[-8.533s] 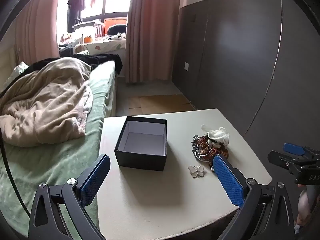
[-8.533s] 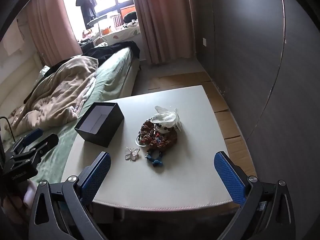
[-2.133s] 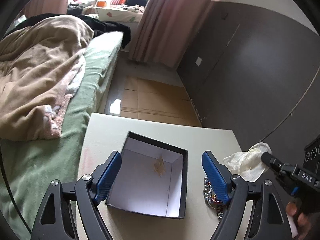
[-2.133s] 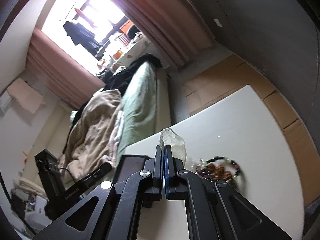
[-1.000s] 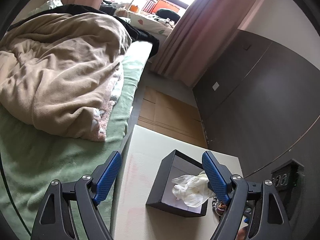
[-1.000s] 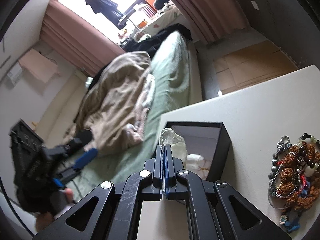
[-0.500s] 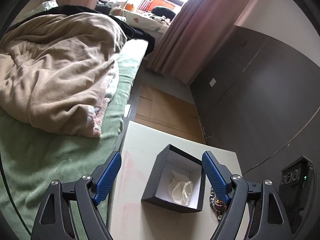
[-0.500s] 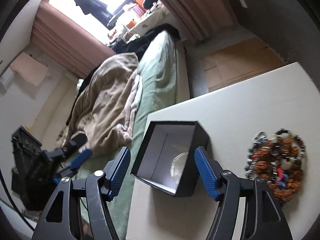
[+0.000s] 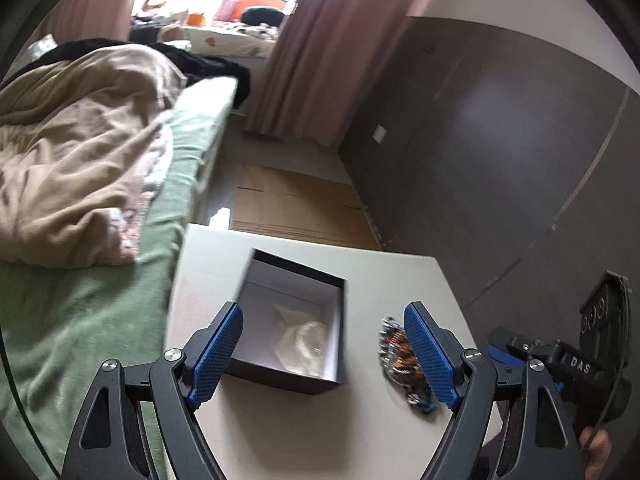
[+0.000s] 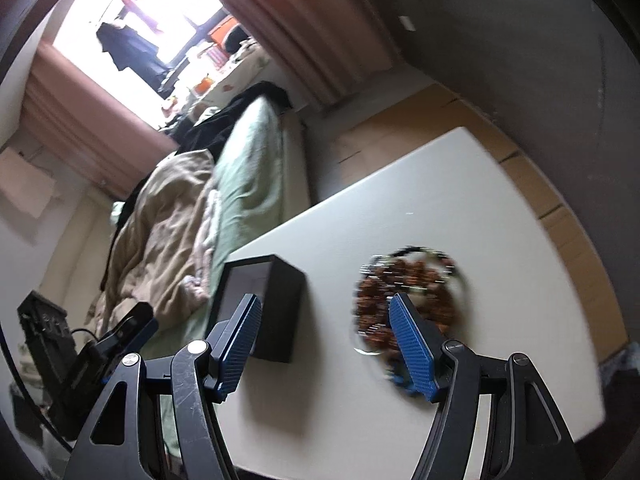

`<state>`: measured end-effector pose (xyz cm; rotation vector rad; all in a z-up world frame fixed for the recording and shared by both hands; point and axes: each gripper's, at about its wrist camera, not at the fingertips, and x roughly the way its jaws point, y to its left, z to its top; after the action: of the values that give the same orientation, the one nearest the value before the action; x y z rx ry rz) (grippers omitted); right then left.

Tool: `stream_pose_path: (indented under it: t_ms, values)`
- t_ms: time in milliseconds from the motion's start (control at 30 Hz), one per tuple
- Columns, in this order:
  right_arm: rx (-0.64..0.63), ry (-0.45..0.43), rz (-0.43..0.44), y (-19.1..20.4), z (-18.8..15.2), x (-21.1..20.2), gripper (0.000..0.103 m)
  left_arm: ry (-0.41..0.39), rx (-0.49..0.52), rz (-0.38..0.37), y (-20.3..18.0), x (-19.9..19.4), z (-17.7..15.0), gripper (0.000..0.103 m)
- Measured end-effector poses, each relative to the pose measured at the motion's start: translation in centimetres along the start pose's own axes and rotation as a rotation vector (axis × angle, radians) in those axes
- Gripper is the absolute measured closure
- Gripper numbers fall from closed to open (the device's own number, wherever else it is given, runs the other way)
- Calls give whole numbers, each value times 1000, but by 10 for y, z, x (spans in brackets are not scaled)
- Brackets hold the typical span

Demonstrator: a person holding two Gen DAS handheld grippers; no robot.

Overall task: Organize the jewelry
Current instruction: 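Lower the left gripper onto the jewelry pile and grasp a bead bracelet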

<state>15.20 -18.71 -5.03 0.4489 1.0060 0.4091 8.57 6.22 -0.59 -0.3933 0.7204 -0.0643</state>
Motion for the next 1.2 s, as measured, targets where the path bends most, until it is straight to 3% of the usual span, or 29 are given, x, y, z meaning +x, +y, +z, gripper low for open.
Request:
stream_pose_path:
  t_ms: [467, 500, 567, 633, 700, 1133, 1200]
  values:
    - [71, -9, -39, -43, -4, -31, 35, 62, 120, -64, -56, 25, -24, 21]
    - [84, -4, -40, -47, -3, -31, 34, 66, 125, -70, -59, 27, -24, 23]
    - [108, 1, -52, -56, -2, -32, 15, 81, 135, -77, -65, 33, -25, 25]
    - [129, -3, -51, -63, 0, -33, 7, 105, 146, -76, -71, 41, -26, 31]
    - [153, -4, -44, -71, 3, -35, 7, 126, 143, -78, -75, 49, -27, 38]
    - [307, 4, -42, -122, 14, -41, 8, 274, 89, -93, -116, 109, -21, 51]
    - [333, -2, -31, -130, 16, -44, 8, 311, 63, -84, -120, 122, -23, 60]
